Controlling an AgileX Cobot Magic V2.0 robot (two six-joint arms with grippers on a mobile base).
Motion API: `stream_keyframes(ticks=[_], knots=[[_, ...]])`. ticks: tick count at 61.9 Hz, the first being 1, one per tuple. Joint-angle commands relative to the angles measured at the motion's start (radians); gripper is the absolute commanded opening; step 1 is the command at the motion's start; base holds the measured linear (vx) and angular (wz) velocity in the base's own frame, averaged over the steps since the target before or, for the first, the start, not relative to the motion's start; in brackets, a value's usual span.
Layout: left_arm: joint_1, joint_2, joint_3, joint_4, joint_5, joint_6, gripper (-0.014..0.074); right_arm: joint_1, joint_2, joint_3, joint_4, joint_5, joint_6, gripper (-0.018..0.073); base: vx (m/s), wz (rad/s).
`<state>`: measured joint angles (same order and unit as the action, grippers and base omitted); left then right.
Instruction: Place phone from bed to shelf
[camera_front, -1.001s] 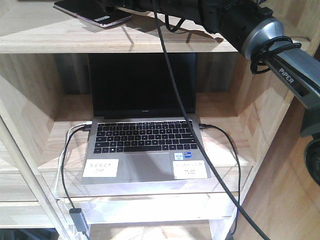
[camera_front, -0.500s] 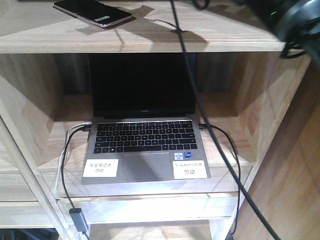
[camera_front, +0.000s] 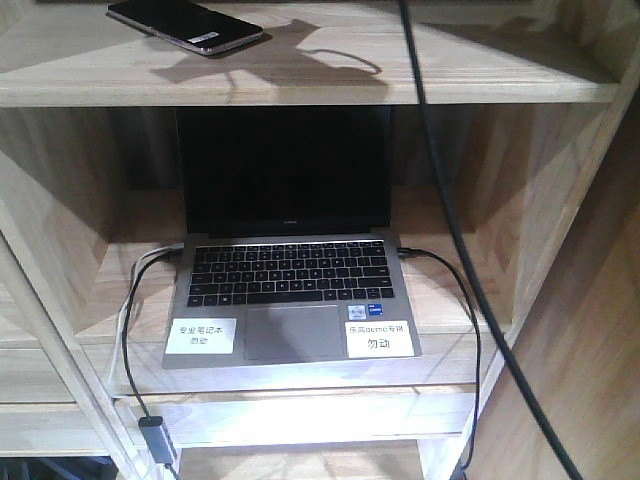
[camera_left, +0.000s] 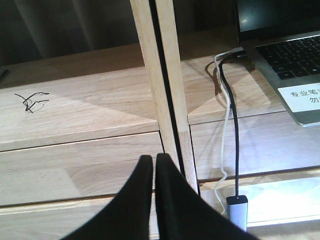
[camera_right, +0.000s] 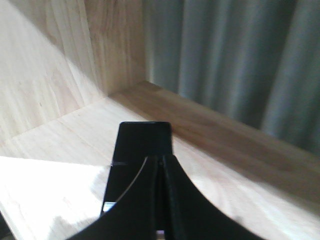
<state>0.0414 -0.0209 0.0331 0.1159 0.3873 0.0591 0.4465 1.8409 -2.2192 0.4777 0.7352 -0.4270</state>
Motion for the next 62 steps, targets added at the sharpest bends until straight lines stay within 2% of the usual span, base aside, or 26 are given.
stream_keyframes(ticks=[1, 12, 25, 34, 62], knots=[[0.001, -0.008, 0.005, -0.001, -0.072, 0.0, 0.0001, -0.003, -0.084, 0.033, -0.005, -0.102, 0.007, -0.0004, 0.0, 0.0], [0.001, -0.008, 0.005, -0.001, -0.072, 0.0, 0.0001, -0.003, -0.221, 0.362, 0.014, -0.325, -0.06, -0.0004, 0.0, 0.0], [0.001, -0.008, 0.005, -0.001, -0.072, 0.0, 0.0001, -0.003, -0.457, 0.765, 0.114, -0.559, -0.183, -0.0004, 0.0, 0.0], [0.001, -0.008, 0.005, -0.001, -0.072, 0.0, 0.0001, -0.003, -0.618, 0.96, 0.119, -0.619, -0.217, -0.0004, 0.0, 0.0], [0.001, -0.008, 0.005, -0.001, -0.072, 0.0, 0.0001, -0.003, -1.12, 1.555, 0.122, -0.797, -0.217, -0.0004, 0.0, 0.0]])
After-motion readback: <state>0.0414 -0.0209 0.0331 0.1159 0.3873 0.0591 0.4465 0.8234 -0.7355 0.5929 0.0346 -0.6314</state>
